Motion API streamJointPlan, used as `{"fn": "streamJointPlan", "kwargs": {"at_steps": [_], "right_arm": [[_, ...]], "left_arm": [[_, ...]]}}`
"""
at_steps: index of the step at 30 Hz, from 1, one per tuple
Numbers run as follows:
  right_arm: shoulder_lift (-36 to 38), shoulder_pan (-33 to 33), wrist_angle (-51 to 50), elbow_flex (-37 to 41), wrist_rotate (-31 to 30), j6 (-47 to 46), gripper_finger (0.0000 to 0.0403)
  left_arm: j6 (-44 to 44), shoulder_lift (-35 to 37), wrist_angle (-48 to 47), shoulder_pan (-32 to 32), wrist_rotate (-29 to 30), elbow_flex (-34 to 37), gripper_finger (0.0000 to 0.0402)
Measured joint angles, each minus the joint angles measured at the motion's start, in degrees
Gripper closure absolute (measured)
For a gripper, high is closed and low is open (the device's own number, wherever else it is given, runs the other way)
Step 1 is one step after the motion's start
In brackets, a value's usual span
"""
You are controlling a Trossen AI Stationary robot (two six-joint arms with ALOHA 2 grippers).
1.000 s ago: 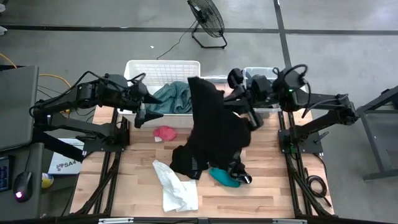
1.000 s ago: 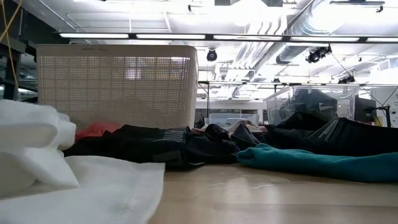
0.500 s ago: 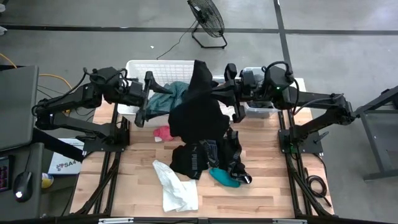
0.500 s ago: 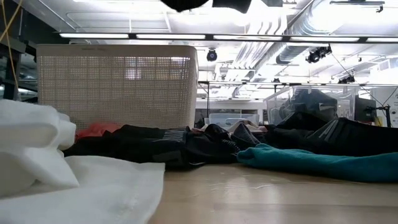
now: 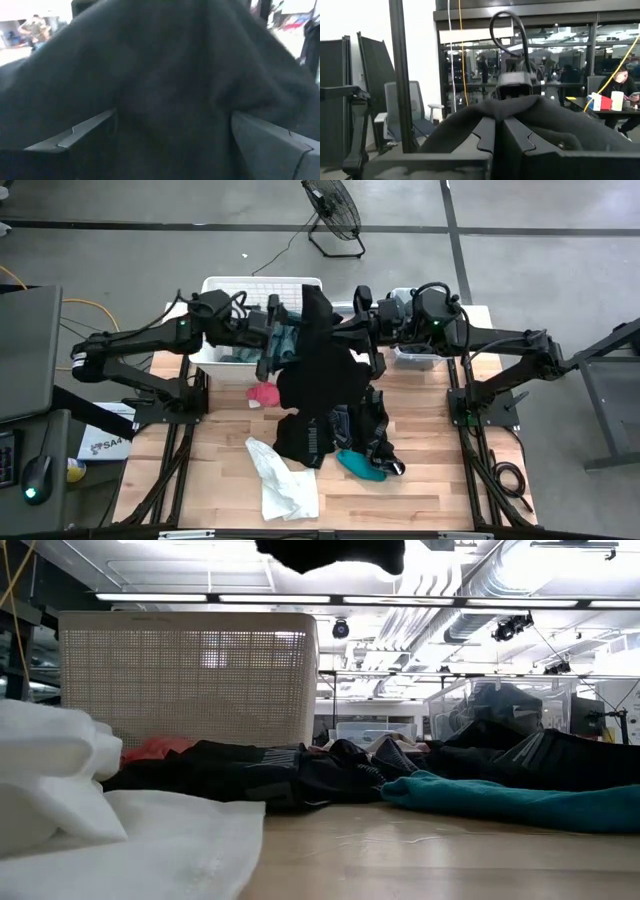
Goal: Pick & Place Cloths
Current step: Put the black shirt into the white bin
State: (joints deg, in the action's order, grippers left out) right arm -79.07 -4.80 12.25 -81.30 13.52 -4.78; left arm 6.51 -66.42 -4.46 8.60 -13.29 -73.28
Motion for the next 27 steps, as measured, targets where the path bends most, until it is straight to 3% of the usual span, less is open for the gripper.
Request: {"fn": "streamJointPlan", "kwargs": {"at_steps": [13, 16, 21, 27], "right_arm": [[-2.08, -0.52, -2.29, 0.0, 0.42, 0.1, 0.0398], [-2.03, -0.57, -3.47, -0.02, 0.41, 0.53, 0.0398], [-2.05, -0.59, -4.11, 0.0, 0.38, 1.59, 0.0398], [-2.03, -0.66, -5.01, -0.02, -0.15, 2.08, 0.0398]], "left_arm": [[-8.8, -7.99, 12.42, -0.02, -1.36, -0.01, 0.0025], [-10.5, -9.04, 14.35, -0.02, -0.68, -0.02, 0.0043], [-12.23, -9.72, 15.02, -0.02, 0.23, -0.02, 0.0139], [-14.39, -9.72, 14.79, -0.02, 0.21, -0.02, 0.0327]]}}
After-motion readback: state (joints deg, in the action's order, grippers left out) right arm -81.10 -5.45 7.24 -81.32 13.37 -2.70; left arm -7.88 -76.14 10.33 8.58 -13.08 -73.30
